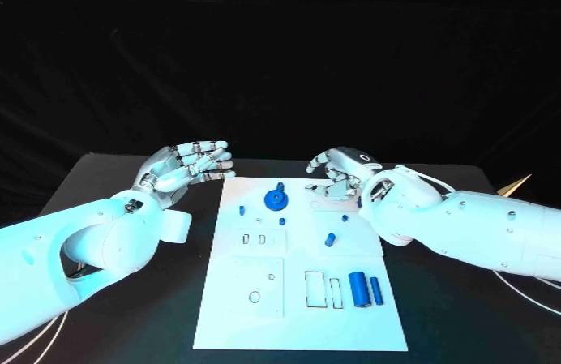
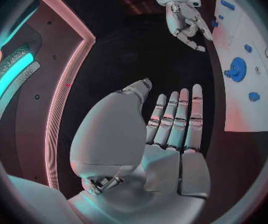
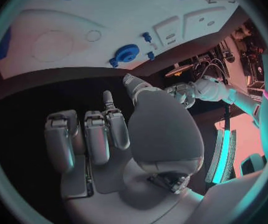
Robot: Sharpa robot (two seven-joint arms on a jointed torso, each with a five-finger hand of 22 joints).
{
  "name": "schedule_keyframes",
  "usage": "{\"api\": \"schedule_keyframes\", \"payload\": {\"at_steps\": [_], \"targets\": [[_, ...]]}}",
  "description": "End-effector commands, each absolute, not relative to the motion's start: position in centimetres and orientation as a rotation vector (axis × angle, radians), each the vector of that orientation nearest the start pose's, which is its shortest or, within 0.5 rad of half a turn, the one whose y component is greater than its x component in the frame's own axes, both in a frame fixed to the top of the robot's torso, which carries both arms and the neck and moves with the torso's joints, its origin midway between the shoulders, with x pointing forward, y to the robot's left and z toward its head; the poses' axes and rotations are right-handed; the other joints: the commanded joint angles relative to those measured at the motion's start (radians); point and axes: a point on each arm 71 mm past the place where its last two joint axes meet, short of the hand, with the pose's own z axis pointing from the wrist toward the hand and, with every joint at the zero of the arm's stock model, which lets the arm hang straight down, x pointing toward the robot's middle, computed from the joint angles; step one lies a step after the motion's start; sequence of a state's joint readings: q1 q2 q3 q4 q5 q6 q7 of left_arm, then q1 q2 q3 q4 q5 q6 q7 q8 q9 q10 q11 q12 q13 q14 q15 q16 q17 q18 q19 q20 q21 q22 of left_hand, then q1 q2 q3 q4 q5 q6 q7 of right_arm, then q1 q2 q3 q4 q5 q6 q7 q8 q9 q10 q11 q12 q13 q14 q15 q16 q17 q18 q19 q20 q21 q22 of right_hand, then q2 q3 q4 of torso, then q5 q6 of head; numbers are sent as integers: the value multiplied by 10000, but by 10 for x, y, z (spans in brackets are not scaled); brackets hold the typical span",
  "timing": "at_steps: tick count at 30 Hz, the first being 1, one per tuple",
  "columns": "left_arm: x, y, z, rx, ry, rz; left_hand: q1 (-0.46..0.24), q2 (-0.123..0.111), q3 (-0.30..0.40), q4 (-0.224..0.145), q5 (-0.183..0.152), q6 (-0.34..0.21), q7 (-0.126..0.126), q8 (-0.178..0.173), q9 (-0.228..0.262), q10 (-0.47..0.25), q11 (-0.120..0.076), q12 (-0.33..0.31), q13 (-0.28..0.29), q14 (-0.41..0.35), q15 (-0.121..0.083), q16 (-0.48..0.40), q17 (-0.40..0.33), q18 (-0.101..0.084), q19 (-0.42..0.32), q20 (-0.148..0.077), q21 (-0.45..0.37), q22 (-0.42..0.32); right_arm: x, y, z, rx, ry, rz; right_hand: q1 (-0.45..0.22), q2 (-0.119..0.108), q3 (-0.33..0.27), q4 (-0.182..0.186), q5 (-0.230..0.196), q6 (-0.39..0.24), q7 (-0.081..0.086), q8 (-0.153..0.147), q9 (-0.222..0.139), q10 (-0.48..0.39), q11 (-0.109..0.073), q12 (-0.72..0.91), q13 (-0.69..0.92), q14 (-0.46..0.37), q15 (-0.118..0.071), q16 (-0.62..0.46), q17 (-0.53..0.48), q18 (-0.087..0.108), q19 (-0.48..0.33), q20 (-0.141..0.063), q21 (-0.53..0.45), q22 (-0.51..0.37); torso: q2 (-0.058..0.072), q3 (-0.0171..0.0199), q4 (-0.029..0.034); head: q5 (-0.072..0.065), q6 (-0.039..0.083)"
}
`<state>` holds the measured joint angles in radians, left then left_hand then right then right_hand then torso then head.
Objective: Assemble the parts on the task board
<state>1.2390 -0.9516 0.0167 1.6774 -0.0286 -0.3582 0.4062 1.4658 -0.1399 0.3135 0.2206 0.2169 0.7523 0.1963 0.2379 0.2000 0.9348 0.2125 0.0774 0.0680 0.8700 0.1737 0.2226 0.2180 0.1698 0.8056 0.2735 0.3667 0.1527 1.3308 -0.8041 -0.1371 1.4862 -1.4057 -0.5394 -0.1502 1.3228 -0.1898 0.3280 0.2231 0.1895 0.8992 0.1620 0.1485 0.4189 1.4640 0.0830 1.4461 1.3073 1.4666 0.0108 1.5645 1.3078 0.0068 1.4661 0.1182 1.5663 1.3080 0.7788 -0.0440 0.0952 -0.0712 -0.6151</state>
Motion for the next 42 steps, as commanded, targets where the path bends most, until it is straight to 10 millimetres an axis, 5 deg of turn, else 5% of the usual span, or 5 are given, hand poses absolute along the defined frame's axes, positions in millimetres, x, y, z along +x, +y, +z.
{"api": "schedule_keyframes", "payload": {"at_steps": [1,11,13,16,42], "targets": [[473,217,-124,-10141,13222,-16205,-44,-16,25,-9,-36,-62,747,-53,-17,-27,52,-71,-4,-76,26,-58,15,97,-64,-2,64,13,502,-217,-144,90,15214,7494,248,-45,182,-123,18,18,41,-75,-18,-41,-19,-93,1407,1042,-17,63,2630,-68,1047,-41,45,2628,-33,39,-63,-59,20],[473,216,-125,-10122,13255,-16271,-39,-22,26,-17,-37,-63,743,-55,-19,-27,51,-73,-3,-73,25,-57,21,98,-66,-2,68,14,497,-284,-150,295,15595,7271,572,-247,395,-409,-26,5,66,-166,-38,-218,2,-304,1233,1042,-1,63,2630,-63,1035,-26,28,2612,-45,137,-142,-191,29],[474,216,-125,-10125,13253,-16266,-39,-22,26,-17,-37,-63,743,-55,-19,-27,51,-73,-3,-73,25,-57,21,98,-66,-2,68,14,497,-291,-153,329,15656,7157,581,-271,397,-423,-29,-2,68,-176,-41,-233,3,-323,1217,1042,1,63,2630,-60,1028,-25,18,2603,-43,114,-110,-221,26],[474,217,-125,-10131,13247,-16250,-39,-22,26,-17,-37,-63,743,-55,-19,-27,51,-73,-3,-73,25,-57,21,98,-66,-2,68,14,497,-302,-159,405,15780,6956,594,-282,402,-435,-28,-7,69,-182,-42,-244,4,-336,1206,1042,2,63,2630,-57,1021,-24,9,2594,-41,138,-115,-203,18],[475,218,-126,-10148,13241,-16212,-23,-30,32,-37,-38,-64,733,-56,-22,-22,44,-77,-2,-67,22,-58,37,99,-74,-1,78,16,506,-321,-188,702,16461,6301,643,-325,437,-485,17,-39,80,-219,-51,-250,13,-344,1204,1042,8,63,2630,-58,1023,-19,11,2596,-44,87,-93,-167,-46]]}}
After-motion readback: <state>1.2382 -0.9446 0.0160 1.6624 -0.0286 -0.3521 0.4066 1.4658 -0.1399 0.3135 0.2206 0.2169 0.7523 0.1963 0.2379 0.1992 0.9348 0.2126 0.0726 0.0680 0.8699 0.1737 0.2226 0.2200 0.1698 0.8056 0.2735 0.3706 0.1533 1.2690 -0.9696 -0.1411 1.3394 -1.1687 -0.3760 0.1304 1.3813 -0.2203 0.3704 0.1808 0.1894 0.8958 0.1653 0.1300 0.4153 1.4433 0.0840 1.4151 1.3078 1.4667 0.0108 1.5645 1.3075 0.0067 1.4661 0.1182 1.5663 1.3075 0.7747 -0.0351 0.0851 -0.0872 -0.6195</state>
